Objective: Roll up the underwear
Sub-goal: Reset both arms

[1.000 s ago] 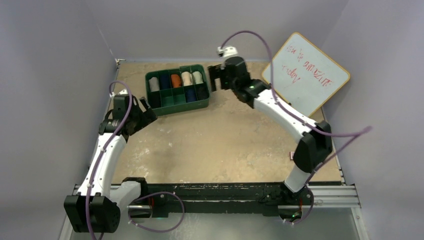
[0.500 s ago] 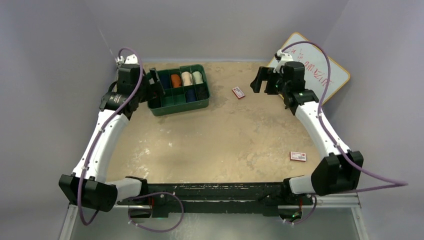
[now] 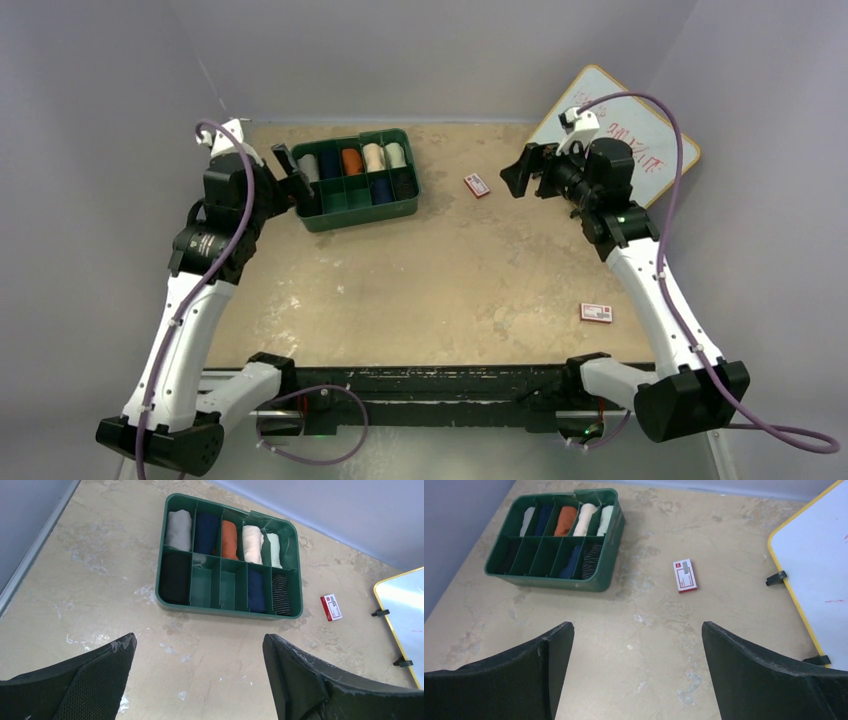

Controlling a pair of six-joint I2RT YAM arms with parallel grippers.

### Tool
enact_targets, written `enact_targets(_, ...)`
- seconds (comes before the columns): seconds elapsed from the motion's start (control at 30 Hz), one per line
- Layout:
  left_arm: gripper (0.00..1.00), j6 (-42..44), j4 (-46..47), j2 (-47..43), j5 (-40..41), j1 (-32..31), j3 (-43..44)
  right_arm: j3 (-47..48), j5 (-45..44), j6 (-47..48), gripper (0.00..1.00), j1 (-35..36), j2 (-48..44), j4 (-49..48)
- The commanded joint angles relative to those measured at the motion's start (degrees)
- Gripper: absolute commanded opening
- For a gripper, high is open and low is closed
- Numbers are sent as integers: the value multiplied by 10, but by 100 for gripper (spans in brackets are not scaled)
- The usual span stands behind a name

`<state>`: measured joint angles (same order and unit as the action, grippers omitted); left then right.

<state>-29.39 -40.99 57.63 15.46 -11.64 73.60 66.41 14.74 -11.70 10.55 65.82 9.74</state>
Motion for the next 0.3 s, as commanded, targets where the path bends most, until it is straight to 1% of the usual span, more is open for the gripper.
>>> enact_targets(0.0, 95, -17, 3, -8, 20, 1, -23, -5, 31, 34, 99, 1, -25, -14)
enact_targets(0.27, 96, -30, -18, 25, 13, 1, -16, -4, 1, 52, 99, 1, -30, 2)
